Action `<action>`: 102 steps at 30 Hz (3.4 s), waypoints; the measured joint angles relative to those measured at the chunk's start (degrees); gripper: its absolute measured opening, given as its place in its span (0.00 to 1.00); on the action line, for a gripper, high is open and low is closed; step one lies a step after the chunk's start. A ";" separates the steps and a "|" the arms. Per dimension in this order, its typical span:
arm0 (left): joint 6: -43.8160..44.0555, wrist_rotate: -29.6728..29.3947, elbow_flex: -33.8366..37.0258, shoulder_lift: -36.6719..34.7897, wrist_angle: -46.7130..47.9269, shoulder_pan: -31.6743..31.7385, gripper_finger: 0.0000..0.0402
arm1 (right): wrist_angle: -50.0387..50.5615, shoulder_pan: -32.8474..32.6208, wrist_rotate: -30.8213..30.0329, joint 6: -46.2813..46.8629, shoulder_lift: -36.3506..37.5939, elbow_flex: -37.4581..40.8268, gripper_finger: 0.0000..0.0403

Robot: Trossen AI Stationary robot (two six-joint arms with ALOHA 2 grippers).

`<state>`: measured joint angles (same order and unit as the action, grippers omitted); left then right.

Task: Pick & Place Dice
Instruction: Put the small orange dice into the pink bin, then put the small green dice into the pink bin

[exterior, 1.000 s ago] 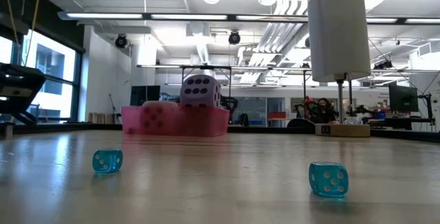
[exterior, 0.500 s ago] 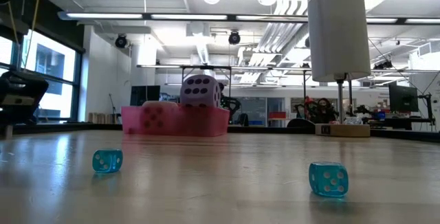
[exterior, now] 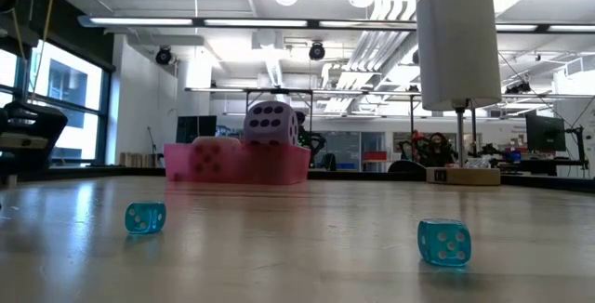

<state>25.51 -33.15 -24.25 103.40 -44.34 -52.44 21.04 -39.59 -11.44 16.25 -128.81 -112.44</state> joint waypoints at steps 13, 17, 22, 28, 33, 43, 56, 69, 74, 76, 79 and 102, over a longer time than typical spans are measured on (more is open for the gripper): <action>-2.24 2.38 -0.20 -11.18 12.57 7.16 0.12 | 5.12 0.70 -0.02 0.46 0.00 0.00 0.33; -7.81 2.53 -1.72 -22.68 26.02 13.11 0.12 | 9.48 2.07 -0.15 0.62 0.00 0.00 0.33; -20.47 2.79 -6.48 -37.80 43.39 21.58 0.13 | 14.14 4.91 2.92 2.14 0.00 0.00 0.33; -30.28 -5.57 -12.04 -48.91 56.30 37.32 0.14 | 15.66 9.52 12.87 -0.97 0.00 0.00 0.33; -35.11 2.62 -12.35 -51.51 57.59 55.54 0.14 | 14.29 12.00 20.73 -2.57 0.02 1.27 0.33; -29.52 28.92 -12.33 -41.59 54.76 90.78 0.14 | 13.46 12.76 22.85 -1.48 0.10 2.91 0.33; -31.24 37.23 -12.37 -28.88 42.82 96.03 0.14 | 11.30 13.52 18.70 -2.60 0.46 2.91 0.33; -28.67 24.48 -12.37 -28.79 39.97 95.45 0.20 | 6.79 14.67 20.86 0.89 0.46 2.91 0.33; -33.39 24.07 -12.35 -28.79 42.46 95.45 0.22 | 6.03 14.08 20.73 2.96 0.46 2.91 0.33; -34.04 24.05 -12.33 -28.79 42.91 95.45 0.22 | 6.97 14.10 20.40 2.82 0.46 2.91 0.33; -34.12 24.05 -12.33 -28.79 42.47 95.45 0.22 | 7.73 14.25 20.81 1.68 0.46 2.93 0.33; -29.66 53.17 -13.07 -58.15 61.81 74.17 0.22 | 41.51 9.22 14.35 40.29 4.46 2.95 0.33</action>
<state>-4.15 20.02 -37.32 45.25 17.47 21.73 62.54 -30.38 2.91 56.54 -124.35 -109.49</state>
